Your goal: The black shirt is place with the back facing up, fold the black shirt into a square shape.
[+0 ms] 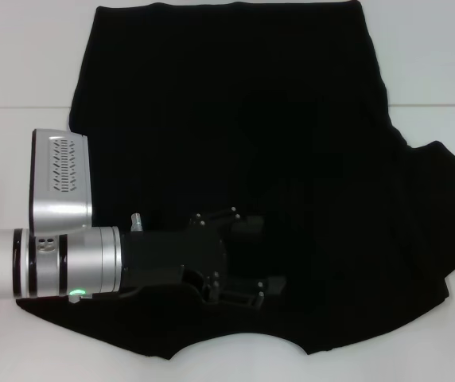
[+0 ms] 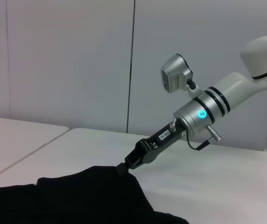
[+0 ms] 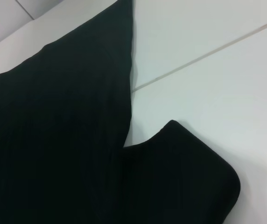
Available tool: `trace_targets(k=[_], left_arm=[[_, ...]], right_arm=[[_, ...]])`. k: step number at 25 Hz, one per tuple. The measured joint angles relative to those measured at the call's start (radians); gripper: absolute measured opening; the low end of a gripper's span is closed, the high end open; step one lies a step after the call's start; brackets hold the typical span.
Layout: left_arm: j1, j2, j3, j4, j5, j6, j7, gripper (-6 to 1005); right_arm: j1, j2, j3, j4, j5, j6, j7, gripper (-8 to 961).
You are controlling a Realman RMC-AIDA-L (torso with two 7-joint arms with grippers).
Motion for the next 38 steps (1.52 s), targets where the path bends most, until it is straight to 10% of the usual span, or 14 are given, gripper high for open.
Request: trace_targets(k=[38], left_arm=[[-0.004,0.000,0.000,0.000,0.000,-0.007,-0.012,948]], right_arm=[[0.130,0.038,0.015,0.013,0.000,0.041,-0.071,68]])
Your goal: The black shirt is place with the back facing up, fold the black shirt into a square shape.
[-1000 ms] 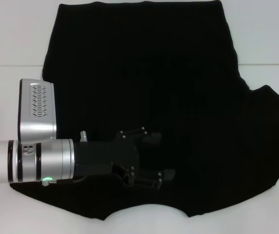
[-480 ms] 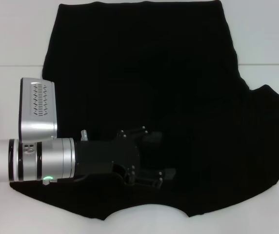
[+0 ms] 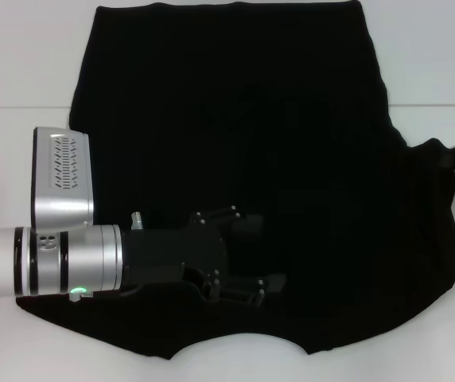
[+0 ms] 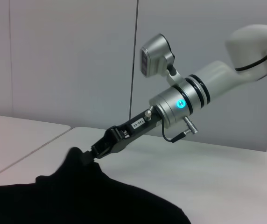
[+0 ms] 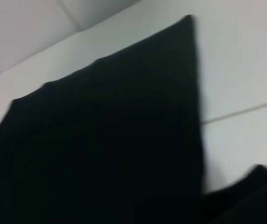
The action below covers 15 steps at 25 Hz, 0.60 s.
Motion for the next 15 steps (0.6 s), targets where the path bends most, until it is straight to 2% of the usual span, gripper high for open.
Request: trace_targets(k=[7,15], left_arm=[[0.001,0.000,0.000,0.000,0.000,-0.004,-0.001,948],[-0.002,0.000,0.000,0.000,0.000,-0.006,-0.002,948]], right_arm=[[0.041,0.012,-0.032,0.002,0.000,-0.127,-0.068,75],[0.063,0.028,-0.100,0.010,0.000,-0.153,-0.066,83]])
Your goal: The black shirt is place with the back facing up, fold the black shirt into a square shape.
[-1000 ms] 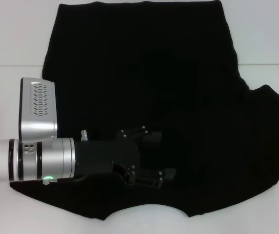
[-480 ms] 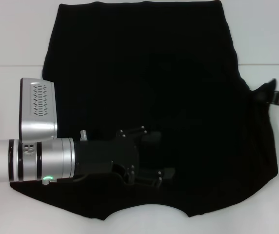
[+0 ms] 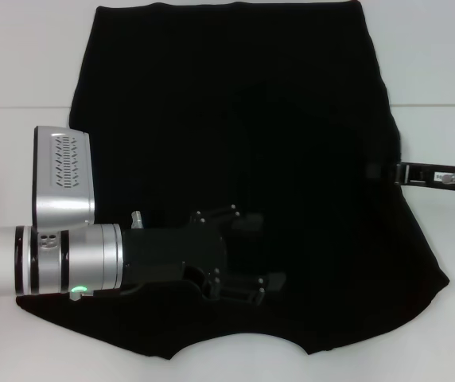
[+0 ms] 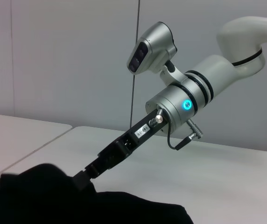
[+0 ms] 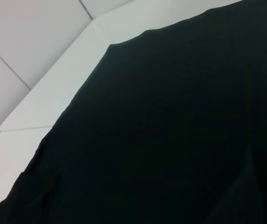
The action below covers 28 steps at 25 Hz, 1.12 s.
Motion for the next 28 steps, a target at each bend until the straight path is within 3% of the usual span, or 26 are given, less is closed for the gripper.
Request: trace_targets(k=[7,19,22,27,28], left_arm=[[0.000,0.000,0.000,0.000,0.000,-0.001,0.000,948],[0.005,0.000,-0.028,0.000,0.000,-0.001,-0.004,947],[0.006,0.003,-0.053,0.000,0.000,-0.001,-0.032,945],[0.007,0.006,-0.141,0.000,0.000,0.001,-0.102,943],[0.010,0.008,-0.158,0.000,0.000,0.005,-0.128,943]], right_arm=[[0.015,0.012,-0.017,0.013,-0.002,0.015,0.006,91],[0.010,0.004,-0.007,0.002,0.020,-0.031,0.009,103],[-0.008,-0.007,-0.007,-0.001,0.065,-0.048,0.002,339],[-0.056,-0.016,-0.006,-0.002,0.183,-0.138,-0.087,602],[-0.062,-0.016,-0.006,0.000,0.196,-0.149,-0.101,617]])
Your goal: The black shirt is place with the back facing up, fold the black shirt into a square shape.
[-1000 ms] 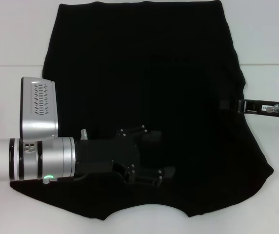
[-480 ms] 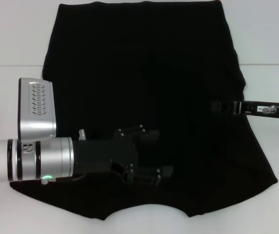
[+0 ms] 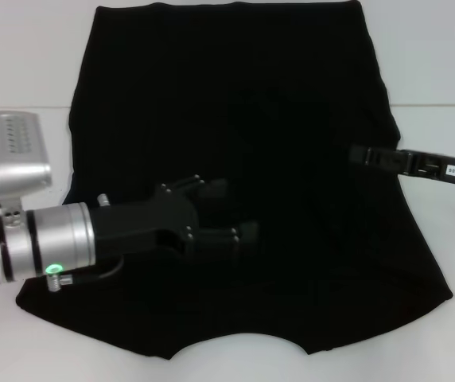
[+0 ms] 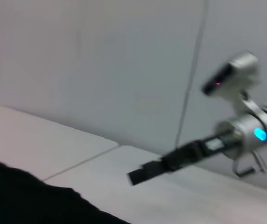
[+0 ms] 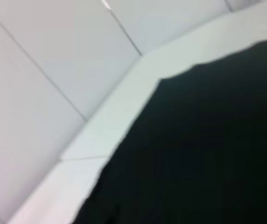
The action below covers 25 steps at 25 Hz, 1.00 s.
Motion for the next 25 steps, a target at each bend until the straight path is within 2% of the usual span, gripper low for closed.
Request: trace_targets(k=[7,10,13,19,25], left_arm=[[0.068,0.018,-0.029,0.049,0.003,0.039,-0.155,940],[0.127,0.021,-0.071,0.114,0.007,0.062,-0.219,938],[0.165,0.030,-0.120,0.158,0.034,0.066,-0.271,937],[0.218,0.034,-0.243,0.266,0.192,0.086,-0.287,934],[0.268,0.020,-0.270,0.379,0.321,0.089,-0.217,932]], right_arm=[[-0.044,0.009,-0.002,0.033,0.094,-0.120,-0.131,722],[-0.042,0.015,-0.009,0.053,0.094,-0.141,-0.136,767],[-0.031,0.025,-0.019,0.068,0.090,-0.144,-0.148,772],[0.000,0.040,-0.054,0.085,0.089,-0.120,-0.167,773],[0.044,0.041,-0.065,0.109,0.090,-0.084,-0.169,770]])
